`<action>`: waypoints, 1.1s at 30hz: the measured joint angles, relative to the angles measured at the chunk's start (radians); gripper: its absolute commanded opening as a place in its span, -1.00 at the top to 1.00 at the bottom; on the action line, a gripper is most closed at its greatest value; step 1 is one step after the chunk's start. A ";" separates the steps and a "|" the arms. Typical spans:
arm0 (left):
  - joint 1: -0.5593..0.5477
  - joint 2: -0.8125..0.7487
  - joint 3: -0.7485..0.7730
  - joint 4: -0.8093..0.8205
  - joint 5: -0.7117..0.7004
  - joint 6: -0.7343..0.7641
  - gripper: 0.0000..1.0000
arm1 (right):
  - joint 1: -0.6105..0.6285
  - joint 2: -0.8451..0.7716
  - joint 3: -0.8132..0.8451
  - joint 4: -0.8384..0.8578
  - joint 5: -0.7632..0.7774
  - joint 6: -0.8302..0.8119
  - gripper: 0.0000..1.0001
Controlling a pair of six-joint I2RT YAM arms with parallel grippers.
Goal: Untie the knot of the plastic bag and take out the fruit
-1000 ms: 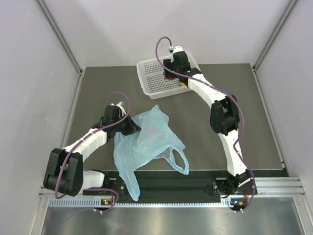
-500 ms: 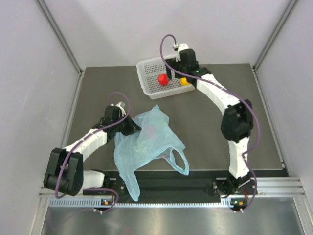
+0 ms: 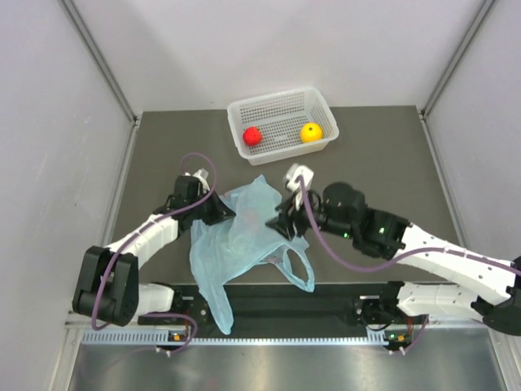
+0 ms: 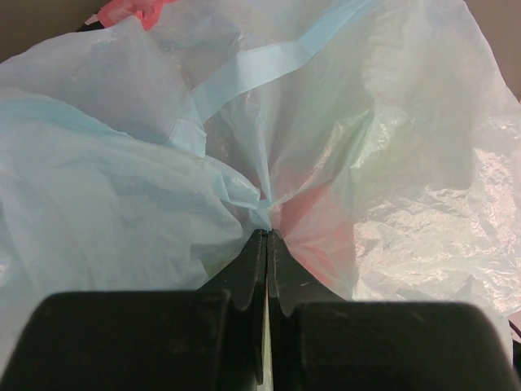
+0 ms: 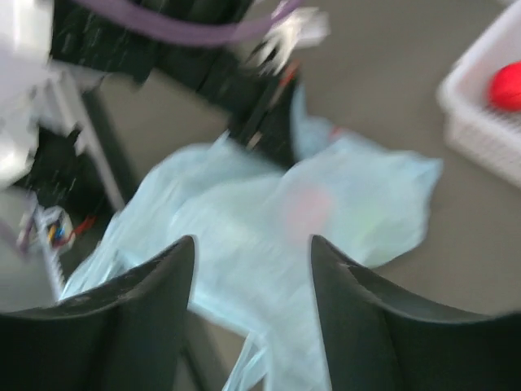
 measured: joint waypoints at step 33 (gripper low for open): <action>0.000 0.019 -0.095 0.003 -0.034 0.033 1.00 | 0.534 0.497 -0.237 0.306 0.455 0.287 -0.47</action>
